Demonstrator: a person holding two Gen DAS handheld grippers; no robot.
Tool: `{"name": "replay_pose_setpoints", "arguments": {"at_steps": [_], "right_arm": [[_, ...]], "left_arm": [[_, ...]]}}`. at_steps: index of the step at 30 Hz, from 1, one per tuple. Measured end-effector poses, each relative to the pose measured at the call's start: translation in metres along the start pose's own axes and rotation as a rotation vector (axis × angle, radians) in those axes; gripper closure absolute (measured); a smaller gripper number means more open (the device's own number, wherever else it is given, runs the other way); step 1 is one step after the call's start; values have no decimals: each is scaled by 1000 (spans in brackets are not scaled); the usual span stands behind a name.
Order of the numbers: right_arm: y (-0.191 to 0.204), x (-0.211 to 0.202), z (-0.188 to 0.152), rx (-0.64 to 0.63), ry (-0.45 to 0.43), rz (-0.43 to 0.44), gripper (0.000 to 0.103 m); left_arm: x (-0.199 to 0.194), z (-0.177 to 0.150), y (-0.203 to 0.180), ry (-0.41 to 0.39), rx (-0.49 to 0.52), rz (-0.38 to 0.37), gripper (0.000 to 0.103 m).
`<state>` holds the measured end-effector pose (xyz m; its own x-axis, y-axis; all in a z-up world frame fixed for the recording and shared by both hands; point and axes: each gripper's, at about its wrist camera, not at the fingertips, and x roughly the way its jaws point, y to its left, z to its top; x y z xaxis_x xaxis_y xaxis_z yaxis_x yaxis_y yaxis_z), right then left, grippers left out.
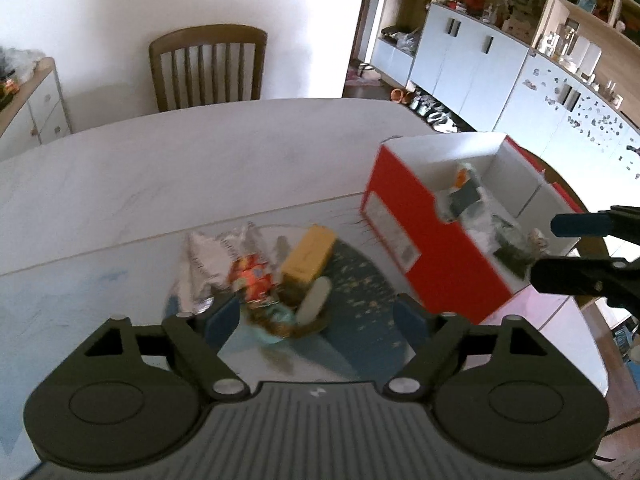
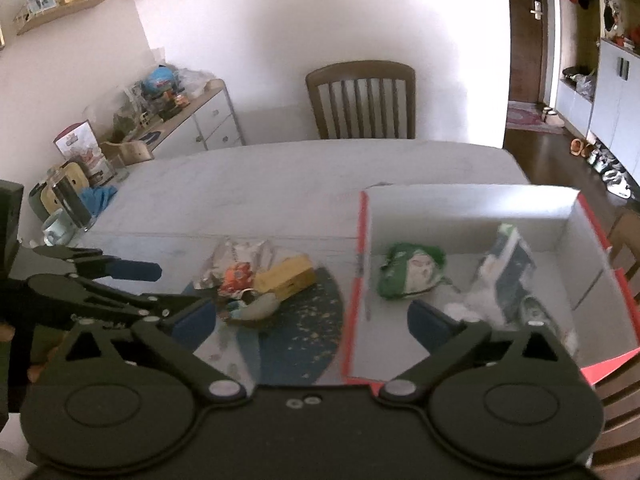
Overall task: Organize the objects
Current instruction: 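Move both grippers back over the remaining items on the mat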
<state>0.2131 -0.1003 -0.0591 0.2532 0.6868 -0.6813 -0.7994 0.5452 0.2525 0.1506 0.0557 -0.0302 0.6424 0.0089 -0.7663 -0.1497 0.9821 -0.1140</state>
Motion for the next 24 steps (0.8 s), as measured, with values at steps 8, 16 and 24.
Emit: {"name": "replay_pose_setpoints", "arguments": {"at_steps": [8, 16, 24], "right_arm": [[34, 31, -5, -8, 70, -31, 1], [56, 65, -4, -32, 116, -62, 2], [68, 99, -1, -52, 172, -81, 7]], "left_arm": [[3, -7, 44, -7, -26, 25, 19], [22, -11, 79, 9, -45, 14, 0], [47, -7, 108, 5, -86, 18, 0]]}}
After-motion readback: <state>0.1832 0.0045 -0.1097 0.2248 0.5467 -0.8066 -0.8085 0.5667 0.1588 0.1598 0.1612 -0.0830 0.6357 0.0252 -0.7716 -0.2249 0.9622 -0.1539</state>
